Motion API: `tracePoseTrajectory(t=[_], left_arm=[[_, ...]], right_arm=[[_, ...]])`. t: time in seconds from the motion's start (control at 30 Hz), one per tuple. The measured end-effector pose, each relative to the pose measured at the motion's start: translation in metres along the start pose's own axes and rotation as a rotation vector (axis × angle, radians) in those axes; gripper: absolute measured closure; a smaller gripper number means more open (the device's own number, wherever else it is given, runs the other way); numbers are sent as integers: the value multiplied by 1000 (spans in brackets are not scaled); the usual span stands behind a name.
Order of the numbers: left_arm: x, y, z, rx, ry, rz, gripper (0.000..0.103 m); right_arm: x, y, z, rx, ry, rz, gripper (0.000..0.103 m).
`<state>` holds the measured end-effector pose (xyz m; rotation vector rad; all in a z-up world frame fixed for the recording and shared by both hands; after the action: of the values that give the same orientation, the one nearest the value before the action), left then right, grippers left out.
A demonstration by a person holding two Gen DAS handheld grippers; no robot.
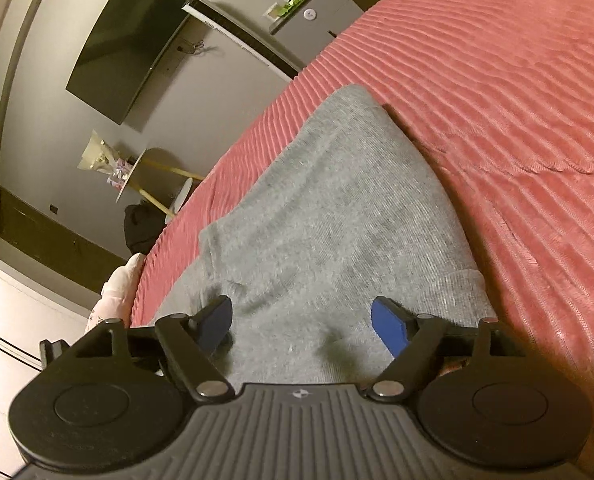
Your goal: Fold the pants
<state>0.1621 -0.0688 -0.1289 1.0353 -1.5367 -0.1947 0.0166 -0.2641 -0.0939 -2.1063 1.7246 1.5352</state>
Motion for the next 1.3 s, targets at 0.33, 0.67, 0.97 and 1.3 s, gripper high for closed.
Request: tracePoseTrajectory(t=[0.33,0.67,0.97,1.3], left_arm=[[10,-30,-8,2,-108,-27,82],[4,4,-34,96,18,88,86],[-14,8,-45,77,110,114,86],[-22,44,-72,307,23,5,102]], right_arm=[[-1,-4,2,-9,26,12,22],[-15,2,22,-29,-75,-87,18],[-28,-13,44,-85,-13,-64,18],[-35,11,16,1,5,-110,32]])
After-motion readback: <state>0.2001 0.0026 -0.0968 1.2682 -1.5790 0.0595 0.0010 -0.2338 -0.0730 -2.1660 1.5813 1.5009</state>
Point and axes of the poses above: each gripper's, at about its wrist camera, not at the fingertips, and y roughly against the way its jaws point, x to its right, z to its underside, the point moved 10 cm from there along -y, roughly the way its jaws point, and after that the axes turned 9 degrees about y, right-handed, at the moved point
